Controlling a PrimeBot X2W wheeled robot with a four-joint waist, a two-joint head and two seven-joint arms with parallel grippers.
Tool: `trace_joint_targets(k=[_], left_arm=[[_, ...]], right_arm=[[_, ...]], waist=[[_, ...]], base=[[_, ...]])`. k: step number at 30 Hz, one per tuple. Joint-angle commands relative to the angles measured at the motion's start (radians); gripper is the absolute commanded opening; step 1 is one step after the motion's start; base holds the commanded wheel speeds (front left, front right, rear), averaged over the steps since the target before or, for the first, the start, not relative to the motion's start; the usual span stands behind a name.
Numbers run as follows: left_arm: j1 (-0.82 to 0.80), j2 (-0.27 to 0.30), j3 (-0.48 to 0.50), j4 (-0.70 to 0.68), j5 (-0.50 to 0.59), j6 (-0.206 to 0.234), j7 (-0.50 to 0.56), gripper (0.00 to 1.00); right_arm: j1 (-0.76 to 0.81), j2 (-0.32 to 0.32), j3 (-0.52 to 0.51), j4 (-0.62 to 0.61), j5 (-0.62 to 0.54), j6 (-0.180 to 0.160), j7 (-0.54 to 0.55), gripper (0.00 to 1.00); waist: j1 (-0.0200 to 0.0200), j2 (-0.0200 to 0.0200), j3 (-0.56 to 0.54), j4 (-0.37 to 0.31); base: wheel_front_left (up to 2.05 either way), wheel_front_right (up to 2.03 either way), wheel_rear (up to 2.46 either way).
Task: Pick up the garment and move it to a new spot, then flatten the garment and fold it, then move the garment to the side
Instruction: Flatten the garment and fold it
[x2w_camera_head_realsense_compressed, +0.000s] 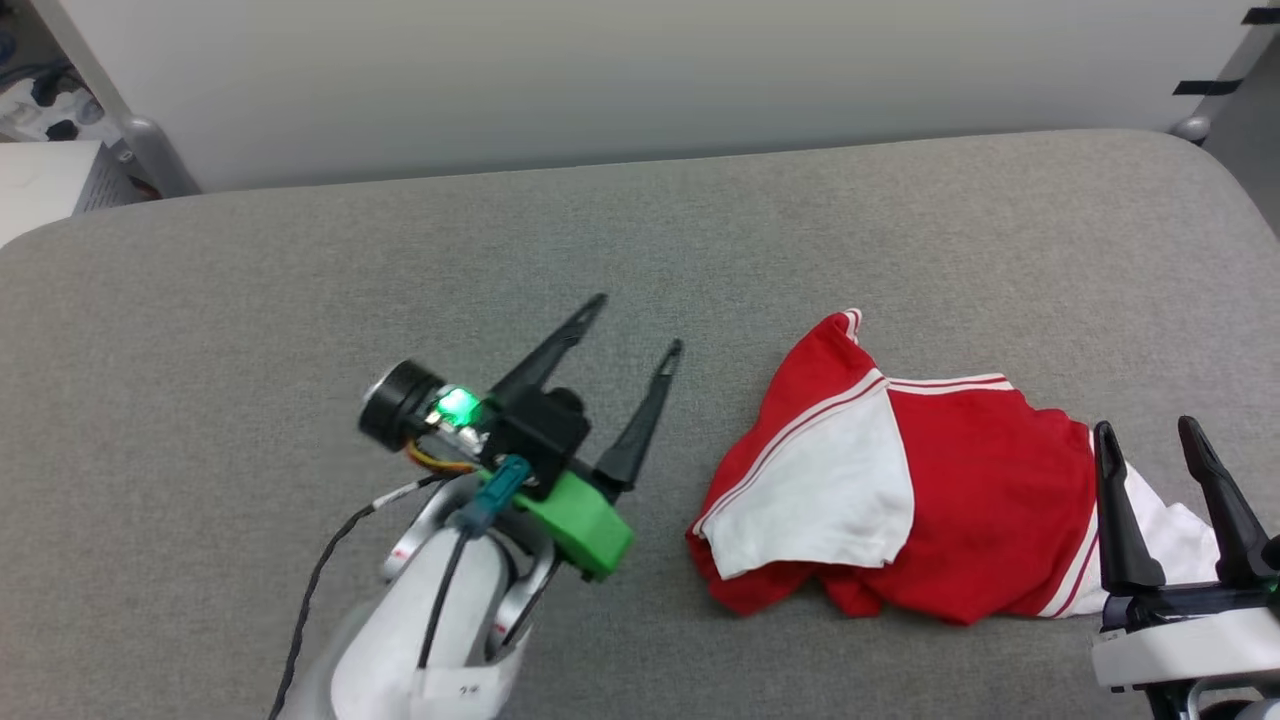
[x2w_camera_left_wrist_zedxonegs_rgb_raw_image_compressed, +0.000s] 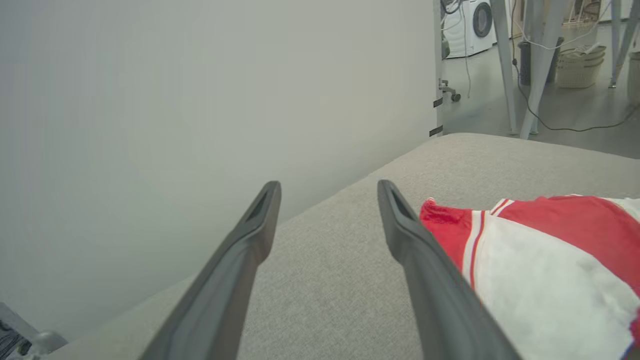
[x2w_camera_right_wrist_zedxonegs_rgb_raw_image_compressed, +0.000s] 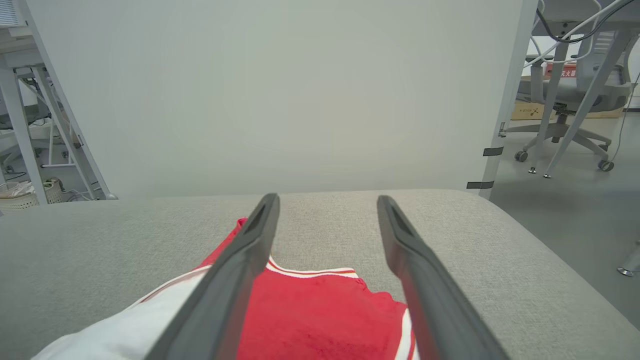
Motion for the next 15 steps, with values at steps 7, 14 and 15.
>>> trace_joint_targets(k=[7, 14, 15], left_arm=[[-0.26, 0.061, -0.343, 0.045, -0.247, -0.006, 0.292, 1.0], [-0.43, 0.06, -0.609, 0.048, -0.487, -0.007, 0.59, 1.0], [-0.452, 0.056, -0.649, 0.051, -0.507, -0.007, 0.614, 1.0]], right_arm=[[-0.02, 0.003, -0.032, -0.004, -0.002, -0.001, -0.004, 1.0], [-0.043, 0.006, -0.048, -0.018, -0.003, -0.001, -0.005, 1.0], [-0.049, 0.008, -0.051, -0.02, -0.001, -0.001, -0.005, 1.0]], waist=[[0.0, 0.0, 0.051, -0.057], [0.0, 0.0, 0.115, -0.087], [0.0, 0.0, 0.128, -0.091]], base=[[0.0, 0.0, 0.0], [0.0, 0.0, 0.0], [0.0, 0.0, 0.0]])
